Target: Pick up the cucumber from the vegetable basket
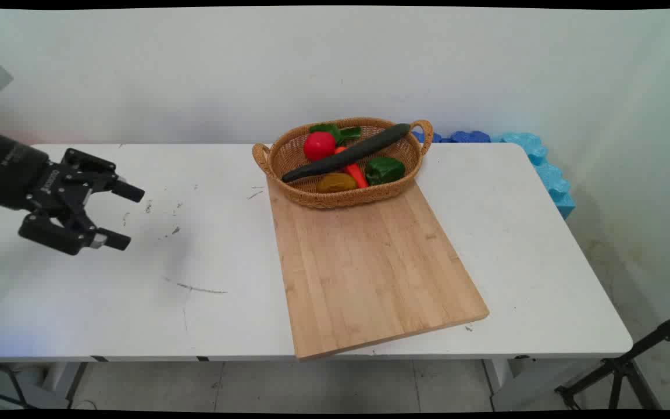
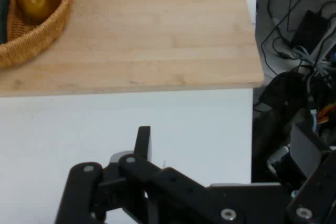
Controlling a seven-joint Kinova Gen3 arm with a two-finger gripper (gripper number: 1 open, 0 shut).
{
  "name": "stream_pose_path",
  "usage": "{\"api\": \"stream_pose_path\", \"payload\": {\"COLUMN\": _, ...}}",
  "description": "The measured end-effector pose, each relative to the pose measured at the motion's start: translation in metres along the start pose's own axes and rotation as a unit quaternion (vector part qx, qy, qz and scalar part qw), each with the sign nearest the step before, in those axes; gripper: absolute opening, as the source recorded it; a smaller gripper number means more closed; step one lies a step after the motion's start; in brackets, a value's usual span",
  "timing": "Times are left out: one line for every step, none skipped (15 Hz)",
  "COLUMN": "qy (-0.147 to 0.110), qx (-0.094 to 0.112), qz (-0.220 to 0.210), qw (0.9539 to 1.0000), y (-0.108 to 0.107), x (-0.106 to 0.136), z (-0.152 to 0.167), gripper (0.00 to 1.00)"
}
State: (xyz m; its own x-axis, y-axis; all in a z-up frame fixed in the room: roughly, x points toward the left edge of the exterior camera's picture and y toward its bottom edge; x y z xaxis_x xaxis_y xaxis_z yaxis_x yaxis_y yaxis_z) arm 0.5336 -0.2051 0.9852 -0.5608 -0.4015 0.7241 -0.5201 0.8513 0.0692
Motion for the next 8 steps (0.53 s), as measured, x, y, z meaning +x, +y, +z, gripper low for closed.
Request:
{"api": "stream_pose_path", "payload": {"qy": 0.001, "qx": 0.001, "qz": 0.001, "qw": 1.0000, "y": -0.002, "x": 0.002, "z": 0.002, "gripper": 1.00}}
{"api": "stream_pose_path", "payload": {"qy": 0.002, "qx": 0.003, "qz": 0.002, "qw": 1.0000, "y": -0.004, "x": 0.005, "z": 0.004, "gripper": 1.00}}
{"api": "stream_pose_path", "payload": {"qy": 0.004, "qx": 0.006, "qz": 0.003, "qw": 1.0000, "y": -0.008, "x": 0.009, "z": 0.006, "gripper": 1.00}}
{"api": "stream_pose_path", "payload": {"qy": 0.005, "qx": 0.010, "qz": 0.003, "qw": 0.9999, "y": -0.012, "x": 0.016, "z": 0.010, "gripper": 1.00}}
{"api": "stream_pose_path", "payload": {"qy": 0.007, "qx": 0.016, "qz": 0.002, "qw": 0.9998, "y": -0.019, "x": 0.025, "z": 0.016, "gripper": 1.00}}
{"api": "stream_pose_path", "payload": {"qy": 0.008, "qx": 0.021, "qz": 0.000, "qw": 0.9997, "y": -0.025, "x": 0.034, "z": 0.021, "gripper": 1.00}}
{"api": "stream_pose_path", "payload": {"qy": 0.008, "qx": 0.028, "qz": -0.003, "qw": 0.9996, "y": -0.033, "x": 0.045, "z": 0.028, "gripper": 1.00}}
{"api": "stream_pose_path", "payload": {"qy": 0.007, "qx": 0.035, "qz": -0.005, "qw": 0.9994, "y": -0.043, "x": 0.058, "z": 0.036, "gripper": 1.00}}
